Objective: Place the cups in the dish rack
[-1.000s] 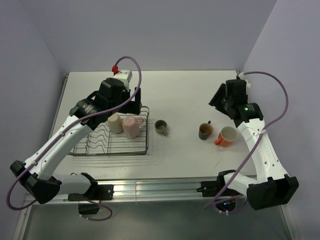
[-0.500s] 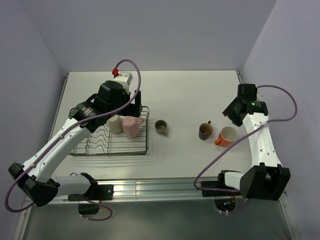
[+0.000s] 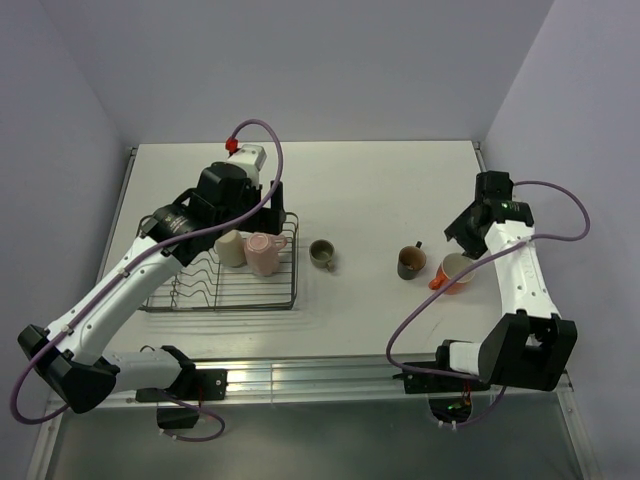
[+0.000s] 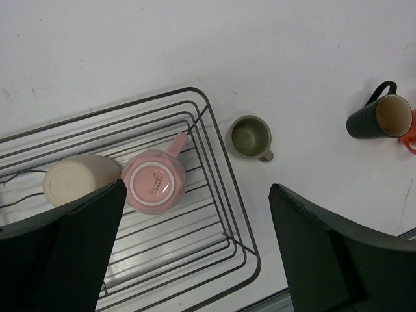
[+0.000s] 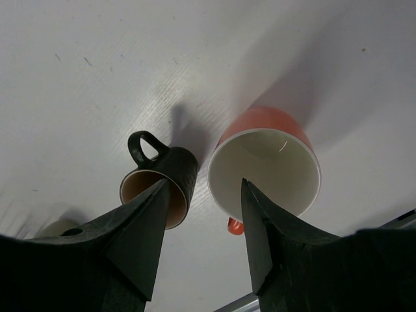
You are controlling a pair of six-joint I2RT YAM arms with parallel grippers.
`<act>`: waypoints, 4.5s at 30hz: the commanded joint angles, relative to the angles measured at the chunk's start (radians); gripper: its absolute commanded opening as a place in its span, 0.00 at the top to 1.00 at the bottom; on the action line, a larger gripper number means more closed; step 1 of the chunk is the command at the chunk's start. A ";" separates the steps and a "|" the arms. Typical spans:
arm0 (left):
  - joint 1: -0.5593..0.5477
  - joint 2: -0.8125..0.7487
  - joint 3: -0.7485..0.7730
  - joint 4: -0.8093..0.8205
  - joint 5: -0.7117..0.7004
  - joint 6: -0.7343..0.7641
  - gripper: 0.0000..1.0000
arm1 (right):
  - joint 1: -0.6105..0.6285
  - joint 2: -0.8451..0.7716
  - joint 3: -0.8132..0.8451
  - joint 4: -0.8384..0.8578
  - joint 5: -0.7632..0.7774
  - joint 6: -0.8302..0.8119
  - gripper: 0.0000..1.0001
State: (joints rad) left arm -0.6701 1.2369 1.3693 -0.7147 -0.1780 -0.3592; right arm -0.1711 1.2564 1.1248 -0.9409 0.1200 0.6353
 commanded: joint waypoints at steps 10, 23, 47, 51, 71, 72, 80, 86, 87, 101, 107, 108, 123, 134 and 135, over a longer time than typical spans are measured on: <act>-0.003 -0.004 -0.006 0.034 0.011 0.020 0.01 | -0.005 0.044 -0.088 0.076 -0.011 0.066 0.45; -0.003 0.012 -0.010 0.035 0.009 0.020 0.01 | -0.005 0.089 -0.178 0.175 -0.016 0.093 0.55; -0.003 -0.022 0.005 0.067 0.032 0.017 0.01 | 0.154 -0.190 0.116 0.082 0.047 0.072 1.00; 0.000 -0.045 0.042 0.060 0.037 -0.001 0.01 | 0.309 -0.160 0.205 0.180 -0.035 0.086 1.00; 0.540 -0.120 -0.288 0.800 1.160 -0.533 0.01 | 0.646 0.083 0.179 1.258 -0.724 0.328 1.00; 0.540 -0.126 -0.297 0.852 1.158 -0.558 0.01 | 0.656 0.086 0.184 1.286 -0.730 0.330 1.00; 0.540 -0.146 -0.303 0.888 1.118 -0.571 0.01 | 0.702 0.104 0.147 1.445 -0.772 0.420 1.00; 0.540 -0.140 -0.329 0.896 1.101 -0.569 0.01 | 0.726 0.123 0.125 1.530 -0.798 0.471 1.00; 0.540 -0.139 -0.332 0.899 1.103 -0.572 0.01 | 0.729 0.124 0.124 1.544 -0.801 0.474 1.00; 0.540 -0.132 -0.361 0.963 1.129 -0.603 0.01 | 0.803 0.166 0.121 1.564 -0.824 0.426 1.00; 0.540 -0.146 -0.374 0.939 1.140 -0.584 0.05 | 0.815 0.215 0.141 1.591 -0.827 0.435 1.00; 0.540 -0.148 -0.375 0.933 1.141 -0.581 0.07 | 0.817 0.219 0.141 1.597 -0.829 0.438 1.00; 0.540 -0.185 -0.380 0.925 1.160 -0.583 1.00 | 0.820 0.216 0.138 1.449 -0.720 0.343 0.95; 0.540 -0.215 -0.323 0.813 1.123 -0.534 1.00 | 0.820 0.157 0.104 1.328 -0.594 0.284 0.68; 0.540 -0.217 -0.320 0.804 1.121 -0.528 1.00 | 0.820 0.153 0.102 1.318 -0.588 0.277 0.64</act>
State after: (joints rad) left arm -0.1188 1.0702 0.9806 0.0738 0.9131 -0.9184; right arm 0.6540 1.4605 1.2335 0.4030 -0.5743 0.9737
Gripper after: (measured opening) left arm 0.863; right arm 0.330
